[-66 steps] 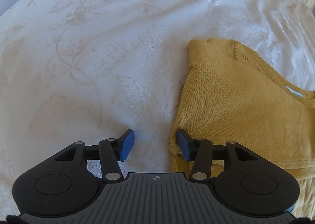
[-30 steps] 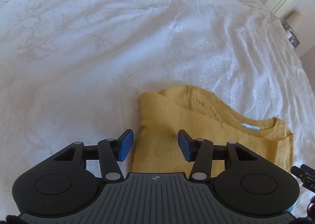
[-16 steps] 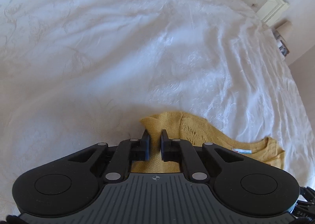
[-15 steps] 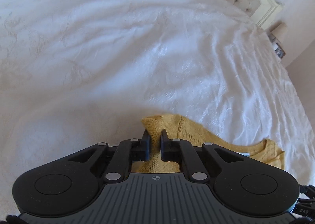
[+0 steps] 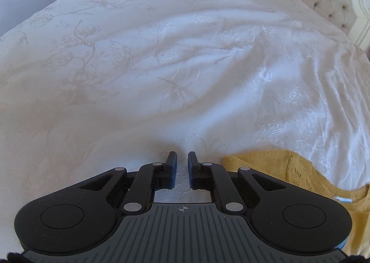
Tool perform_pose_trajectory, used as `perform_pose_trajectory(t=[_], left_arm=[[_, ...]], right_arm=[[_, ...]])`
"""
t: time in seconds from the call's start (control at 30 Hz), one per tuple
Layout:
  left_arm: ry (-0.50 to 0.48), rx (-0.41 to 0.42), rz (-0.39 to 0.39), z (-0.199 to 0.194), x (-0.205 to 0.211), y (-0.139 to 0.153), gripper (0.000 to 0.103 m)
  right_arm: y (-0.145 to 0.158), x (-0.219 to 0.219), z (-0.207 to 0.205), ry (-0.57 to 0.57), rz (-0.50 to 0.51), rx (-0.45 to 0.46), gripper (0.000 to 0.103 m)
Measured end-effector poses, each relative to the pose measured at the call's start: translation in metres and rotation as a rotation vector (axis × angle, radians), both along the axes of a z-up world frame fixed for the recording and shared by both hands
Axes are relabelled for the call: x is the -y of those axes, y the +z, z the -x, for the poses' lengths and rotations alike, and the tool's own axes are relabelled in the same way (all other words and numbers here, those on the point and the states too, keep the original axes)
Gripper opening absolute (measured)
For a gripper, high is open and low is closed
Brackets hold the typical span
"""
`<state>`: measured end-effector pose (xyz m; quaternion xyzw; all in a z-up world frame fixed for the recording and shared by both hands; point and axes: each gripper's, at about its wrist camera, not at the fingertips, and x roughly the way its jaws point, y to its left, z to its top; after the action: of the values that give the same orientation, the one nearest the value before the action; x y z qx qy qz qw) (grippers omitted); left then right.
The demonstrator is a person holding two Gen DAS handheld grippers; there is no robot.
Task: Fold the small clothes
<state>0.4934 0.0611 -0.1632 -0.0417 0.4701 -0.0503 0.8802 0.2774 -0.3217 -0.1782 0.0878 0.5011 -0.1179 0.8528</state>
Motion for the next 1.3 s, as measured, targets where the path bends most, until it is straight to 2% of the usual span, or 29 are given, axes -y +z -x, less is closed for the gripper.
perform_pose_trajectory(t=[0.17,0.2,0.23,0.3,0.37,0.43,0.47,0.6,0.7,0.73,0.8,0.87,0.93,0.97,1.03,1.07,1.1,1.17,1.3], left_arm=[[-0.038,0.026,0.027,0.028,0.002,0.021,0.013],[-0.05,0.028,0.037,0.035,0.003,0.024,0.02],[-0.063,0.028,0.05,0.043,0.006,0.027,0.023],[-0.084,0.018,0.068,0.056,0.01,0.03,0.024],[-0.105,-0.001,0.076,0.069,0.017,0.03,0.024],[-0.129,-0.023,0.074,0.08,0.024,0.027,0.024],[-0.141,-0.033,0.069,0.085,0.028,0.026,0.024],[-0.198,-0.063,0.045,0.1,0.041,0.02,0.025],[-0.247,-0.07,0.022,0.106,0.05,0.016,0.03],[-0.256,-0.073,0.015,0.106,0.053,0.013,0.03],[-0.273,-0.084,-0.003,0.104,0.057,0.005,0.03],[-0.278,-0.107,-0.045,0.102,0.061,-0.004,0.03],[-0.288,-0.112,-0.064,0.101,0.062,-0.01,0.031],[-0.294,-0.113,-0.071,0.101,0.063,-0.012,0.032],[-0.313,-0.115,-0.07,0.101,0.064,-0.016,0.041],[-0.325,-0.118,-0.06,0.101,0.064,-0.018,0.053],[-0.338,-0.125,-0.052,0.101,0.065,-0.019,0.078],[-0.352,-0.158,-0.068,0.098,0.071,-0.024,0.103],[-0.358,-0.14,-0.117,0.103,0.08,-0.026,0.103]], right_arm=[[-0.014,0.026,-0.01,-0.055,-0.078,0.003,0.074],[-0.017,0.03,-0.011,-0.054,-0.106,0.003,0.073],[-0.02,0.035,-0.012,-0.053,-0.146,0.005,0.07],[-0.025,0.044,-0.012,-0.051,-0.213,0.003,0.06],[-0.028,0.049,-0.01,-0.059,-0.239,0.002,0.056],[-0.028,0.052,-0.007,-0.055,-0.267,0.004,0.033],[-0.026,0.054,-0.006,-0.052,-0.289,0.007,0.011],[0.001,0.048,0.004,-0.024,-0.277,0.049,0.011],[0.01,0.049,0.013,-0.049,-0.252,0.03,0.012],[0.006,0.052,0.014,-0.064,-0.247,0.009,0.012],[-0.008,0.056,0.012,-0.084,-0.223,-0.037,0.023],[-0.018,0.059,0.01,-0.099,-0.196,-0.07,0.027],[-0.018,0.059,0.01,-0.11,-0.185,-0.058,0.04],[-0.016,0.057,0.012,-0.113,-0.171,-0.047,0.051],[-0.011,0.053,0.014,-0.1,-0.145,-0.022,0.062],[-0.008,0.05,0.016,-0.09,-0.129,-0.014,0.069],[-0.006,0.047,0.017,-0.078,-0.119,-0.01,0.072],[-0.004,0.041,0.019,-0.063,-0.115,-0.012,0.075],[0.002,0.029,0.026,-0.038,-0.118,-0.004,0.082]])
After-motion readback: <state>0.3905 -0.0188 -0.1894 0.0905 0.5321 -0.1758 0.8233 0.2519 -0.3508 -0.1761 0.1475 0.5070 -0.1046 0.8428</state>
